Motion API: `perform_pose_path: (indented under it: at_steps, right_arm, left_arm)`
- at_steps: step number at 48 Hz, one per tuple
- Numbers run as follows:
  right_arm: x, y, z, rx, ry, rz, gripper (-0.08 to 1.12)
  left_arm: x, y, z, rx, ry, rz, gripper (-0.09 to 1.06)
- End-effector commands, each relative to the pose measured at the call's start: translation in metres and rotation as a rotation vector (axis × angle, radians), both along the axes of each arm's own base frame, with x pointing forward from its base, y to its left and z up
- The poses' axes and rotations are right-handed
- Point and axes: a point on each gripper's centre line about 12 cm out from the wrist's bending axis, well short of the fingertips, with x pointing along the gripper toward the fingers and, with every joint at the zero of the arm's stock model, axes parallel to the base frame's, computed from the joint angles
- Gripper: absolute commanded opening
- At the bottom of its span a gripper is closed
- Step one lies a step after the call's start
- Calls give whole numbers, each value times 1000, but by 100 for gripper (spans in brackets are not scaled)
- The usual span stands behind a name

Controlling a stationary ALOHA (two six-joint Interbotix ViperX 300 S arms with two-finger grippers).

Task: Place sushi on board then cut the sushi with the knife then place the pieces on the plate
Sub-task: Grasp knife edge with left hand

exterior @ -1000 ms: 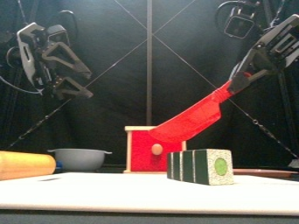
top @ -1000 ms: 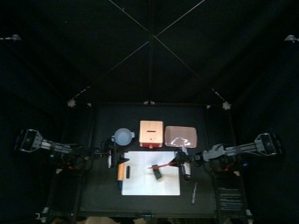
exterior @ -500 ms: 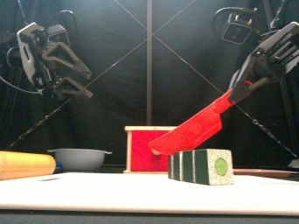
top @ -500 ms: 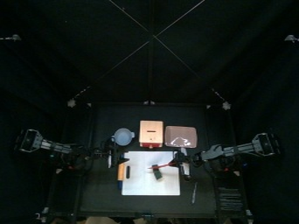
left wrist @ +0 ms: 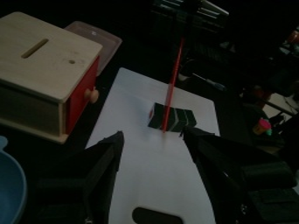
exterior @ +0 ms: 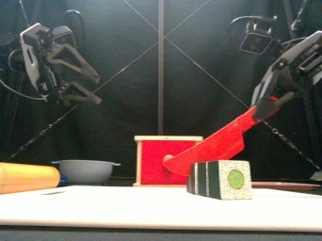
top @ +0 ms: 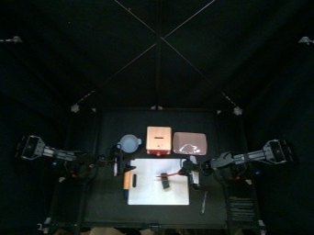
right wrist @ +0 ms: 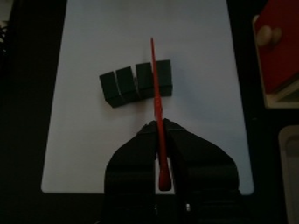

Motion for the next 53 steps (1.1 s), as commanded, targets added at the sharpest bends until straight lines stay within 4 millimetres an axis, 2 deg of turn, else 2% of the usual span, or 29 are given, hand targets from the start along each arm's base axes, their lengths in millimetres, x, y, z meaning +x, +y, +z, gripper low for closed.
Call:
perform_pose_path:
  at_steps: [1, 8, 16, 23, 30, 40, 53]
  right_arm:
    - [-3, -1, -2, 8, -5, -10, 42]
    - [-5, -1, -5, 20, -4, -20, 42]
    - [-6, -1, -6, 22, 0, -22, 42]
    - [-8, -1, -9, 34, 12, -32, 42]
    - [-10, 0, -12, 48, 26, -38, 42]
    - [-9, 1, -10, 49, 21, -36, 42]
    - [-7, 1, -8, 47, 15, -36, 42]
  left_arm:
    - [10, -2, 8, 3, -24, -5, 91]
    - [22, -6, 7, 0, -12, -13, 91]
    - [51, -19, 5, 3, 11, -46, 91]
    - [87, -33, -12, 21, 67, -75, 91]
    - [113, -41, -35, 57, 119, -107, 91]
    - [134, -44, -41, 124, 120, -150, 90]
    - [147, -43, -53, 229, 148, -198, 90]
